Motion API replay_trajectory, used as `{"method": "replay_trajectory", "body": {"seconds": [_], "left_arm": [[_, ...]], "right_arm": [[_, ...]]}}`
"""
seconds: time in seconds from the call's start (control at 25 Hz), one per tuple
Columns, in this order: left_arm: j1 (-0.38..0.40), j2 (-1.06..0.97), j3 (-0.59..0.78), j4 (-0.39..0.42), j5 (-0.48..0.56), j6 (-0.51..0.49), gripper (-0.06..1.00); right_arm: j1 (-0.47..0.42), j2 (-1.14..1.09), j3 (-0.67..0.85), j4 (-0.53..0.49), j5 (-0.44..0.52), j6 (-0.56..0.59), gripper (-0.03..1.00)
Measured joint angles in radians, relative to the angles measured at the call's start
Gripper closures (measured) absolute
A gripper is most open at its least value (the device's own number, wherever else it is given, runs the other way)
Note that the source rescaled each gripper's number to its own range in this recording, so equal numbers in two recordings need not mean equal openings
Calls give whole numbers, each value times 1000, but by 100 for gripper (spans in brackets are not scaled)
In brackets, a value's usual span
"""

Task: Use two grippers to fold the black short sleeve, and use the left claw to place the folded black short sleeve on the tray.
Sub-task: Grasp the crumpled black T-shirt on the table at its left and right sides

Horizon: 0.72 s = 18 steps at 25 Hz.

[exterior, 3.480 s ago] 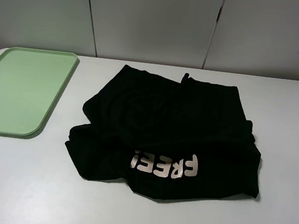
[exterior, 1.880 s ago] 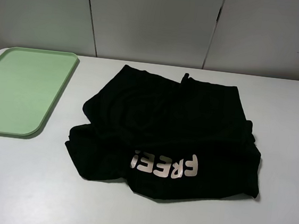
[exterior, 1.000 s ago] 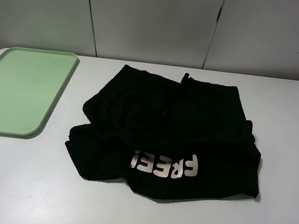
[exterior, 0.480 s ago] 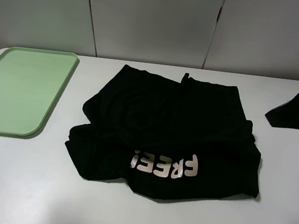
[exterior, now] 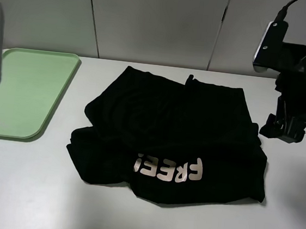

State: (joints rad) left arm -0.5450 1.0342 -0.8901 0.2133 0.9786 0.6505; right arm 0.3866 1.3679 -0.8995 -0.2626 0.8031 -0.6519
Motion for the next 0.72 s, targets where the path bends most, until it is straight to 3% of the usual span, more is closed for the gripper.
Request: {"method": "replay_trajectory", "body": {"seconds": [0.24, 0.72], "left_arm": [[0, 110, -2, 7, -48, 10, -4], [0, 225, -4, 11, -157, 102, -4]], "right_arm": [[0, 139, -1, -38, -76, 6, -3], [0, 314, -1, -83, -138, -99, -3]]}}
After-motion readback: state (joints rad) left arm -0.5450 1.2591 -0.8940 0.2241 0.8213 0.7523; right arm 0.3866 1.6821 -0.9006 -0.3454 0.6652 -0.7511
